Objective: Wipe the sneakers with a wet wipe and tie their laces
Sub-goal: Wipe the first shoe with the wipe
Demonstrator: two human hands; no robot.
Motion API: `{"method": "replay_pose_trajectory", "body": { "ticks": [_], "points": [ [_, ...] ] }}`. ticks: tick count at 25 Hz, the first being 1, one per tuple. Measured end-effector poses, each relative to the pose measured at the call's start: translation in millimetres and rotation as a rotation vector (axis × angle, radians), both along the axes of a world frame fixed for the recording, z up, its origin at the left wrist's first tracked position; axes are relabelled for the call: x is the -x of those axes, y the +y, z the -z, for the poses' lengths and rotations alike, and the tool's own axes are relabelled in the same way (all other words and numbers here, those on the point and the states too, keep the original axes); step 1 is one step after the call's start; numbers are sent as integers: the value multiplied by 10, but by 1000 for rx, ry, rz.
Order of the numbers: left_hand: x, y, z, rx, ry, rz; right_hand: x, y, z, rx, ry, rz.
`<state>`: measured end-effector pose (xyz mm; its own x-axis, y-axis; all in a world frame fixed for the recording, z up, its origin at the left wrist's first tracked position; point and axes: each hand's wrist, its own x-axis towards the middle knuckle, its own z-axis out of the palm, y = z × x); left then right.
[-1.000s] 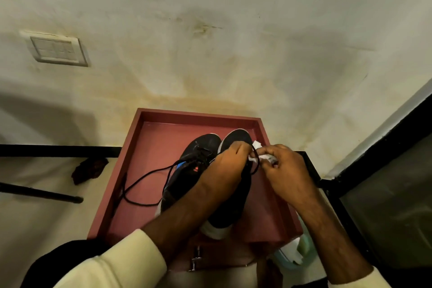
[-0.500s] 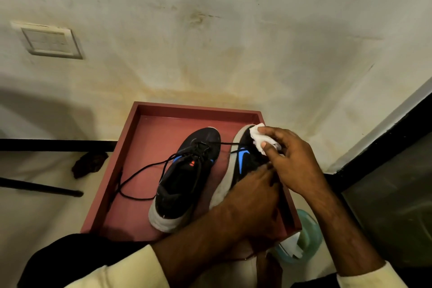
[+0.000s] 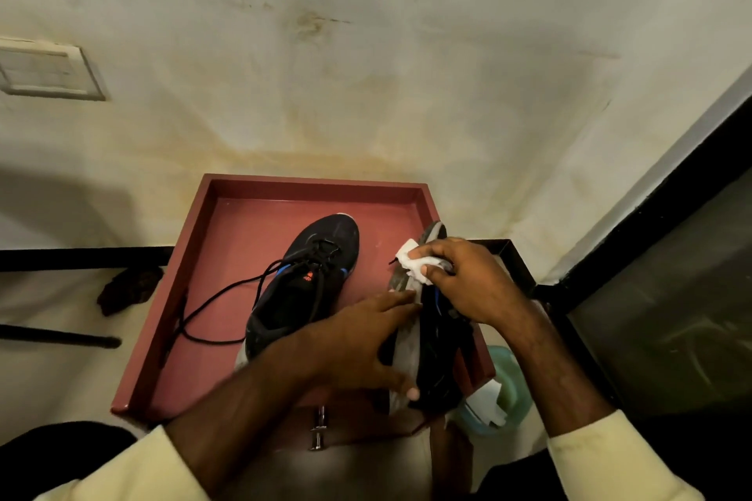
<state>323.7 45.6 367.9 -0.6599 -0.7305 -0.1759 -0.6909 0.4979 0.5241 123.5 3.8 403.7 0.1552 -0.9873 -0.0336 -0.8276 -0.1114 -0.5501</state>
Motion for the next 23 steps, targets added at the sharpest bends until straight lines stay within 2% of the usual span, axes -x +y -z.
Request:
{"method": "replay_pose_trajectory", "body": {
  "ticks": [4,9,11,14,17,19,23],
  "points": [
    [-90,26,53,61,-168,94,100,66,-15,75,-19,79],
    [-52,29,73,157,-237,123,10,382,127,33,117,-17],
    [-45,34,88,182,-235,120,-59,653,196,61,157,10],
    [-14,65,110,204,-217,115,-73,1049,284,42,116,38],
    [5,84,129,211,-218,108,-55,987,327,81,95,120],
    [10,93,135,225,-224,102,-61,854,301,149,151,156],
    [24,118,170,254,-217,76,-54,1133,302,87,126,108]
  ]
}}
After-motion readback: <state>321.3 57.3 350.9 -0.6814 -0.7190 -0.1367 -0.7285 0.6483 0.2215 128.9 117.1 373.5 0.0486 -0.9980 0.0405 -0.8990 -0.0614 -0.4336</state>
